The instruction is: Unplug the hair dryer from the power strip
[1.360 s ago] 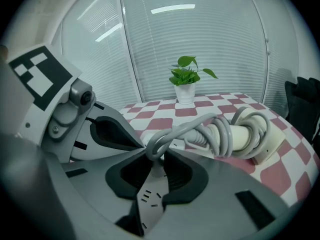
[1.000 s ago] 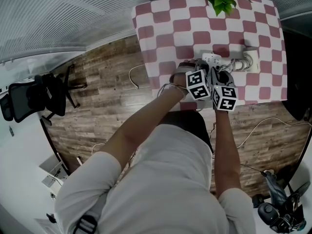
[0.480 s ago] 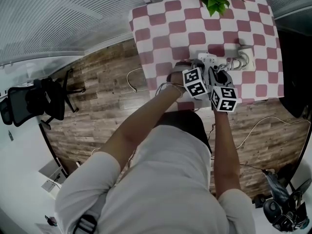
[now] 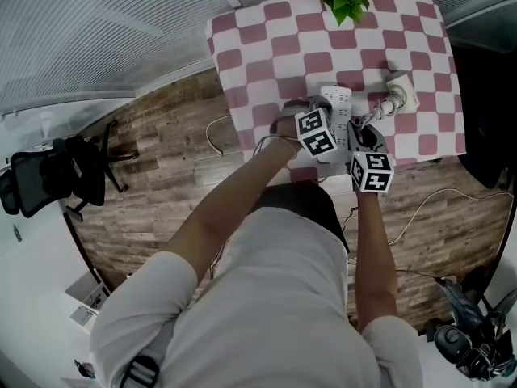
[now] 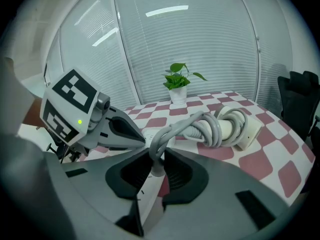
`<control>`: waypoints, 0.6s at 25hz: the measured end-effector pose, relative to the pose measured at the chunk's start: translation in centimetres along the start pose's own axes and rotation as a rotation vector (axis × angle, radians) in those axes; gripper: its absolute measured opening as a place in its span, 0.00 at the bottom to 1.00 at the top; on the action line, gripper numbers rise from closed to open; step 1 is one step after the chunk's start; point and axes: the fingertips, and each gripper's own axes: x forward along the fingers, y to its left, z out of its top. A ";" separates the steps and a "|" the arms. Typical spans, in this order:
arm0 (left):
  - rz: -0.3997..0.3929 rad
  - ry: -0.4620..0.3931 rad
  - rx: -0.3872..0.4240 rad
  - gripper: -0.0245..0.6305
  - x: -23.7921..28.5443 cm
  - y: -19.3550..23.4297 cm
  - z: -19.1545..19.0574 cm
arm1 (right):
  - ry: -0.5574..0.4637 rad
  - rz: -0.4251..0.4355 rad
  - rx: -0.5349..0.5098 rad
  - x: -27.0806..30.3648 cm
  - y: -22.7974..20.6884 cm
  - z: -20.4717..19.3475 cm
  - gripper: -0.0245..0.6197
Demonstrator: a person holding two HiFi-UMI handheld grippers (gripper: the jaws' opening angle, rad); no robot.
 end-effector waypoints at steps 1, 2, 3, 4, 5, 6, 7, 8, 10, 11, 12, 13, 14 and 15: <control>-0.002 0.001 0.002 0.08 0.0 -0.1 0.0 | 0.006 -0.005 -0.001 -0.3 -0.2 -0.4 0.18; -0.003 0.001 0.004 0.08 0.0 -0.1 0.0 | 0.011 -0.010 -0.002 -0.7 -0.5 -0.9 0.18; -0.002 0.001 0.006 0.08 -0.1 -0.1 0.1 | 0.016 -0.016 -0.001 -1.0 -0.7 -1.3 0.18; 0.000 0.001 0.008 0.08 -0.2 0.0 0.1 | 0.021 -0.022 0.000 -1.4 -1.0 -1.7 0.19; 0.002 0.002 0.009 0.08 -0.2 0.1 0.1 | 0.027 -0.028 0.000 -1.6 -1.4 -2.1 0.19; 0.003 0.003 0.010 0.08 -0.1 0.1 0.1 | 0.033 -0.033 -0.001 -1.9 -1.7 -2.5 0.19; 0.002 0.004 0.011 0.08 -0.1 0.1 0.0 | 0.039 -0.038 -0.004 -2.2 -2.0 -2.9 0.19; 0.000 0.004 0.011 0.08 -0.1 0.1 0.0 | 0.044 -0.042 -0.006 -2.4 -2.3 -3.2 0.19; -0.004 0.005 0.011 0.08 -0.1 0.1 0.0 | 0.053 -0.054 -0.009 -3.0 -3.0 -3.8 0.19; -0.005 0.005 0.012 0.08 -0.1 0.1 0.0 | 0.057 -0.060 -0.008 -3.3 -3.4 -4.0 0.19; -0.005 0.005 0.013 0.08 -0.1 0.1 0.0 | 0.060 -0.067 -0.006 -3.7 -3.8 -4.3 0.19; -0.003 0.006 0.016 0.08 -0.1 0.1 0.0 | 0.063 -0.074 -0.003 -4.1 -4.1 -4.6 0.19; -0.001 0.006 0.019 0.08 -0.1 0.1 0.0 | 0.067 -0.082 0.000 -4.4 -4.5 -4.9 0.19; 0.001 0.007 0.023 0.08 -0.1 0.0 0.0 | 0.071 -0.089 0.002 -4.8 -5.0 -5.2 0.19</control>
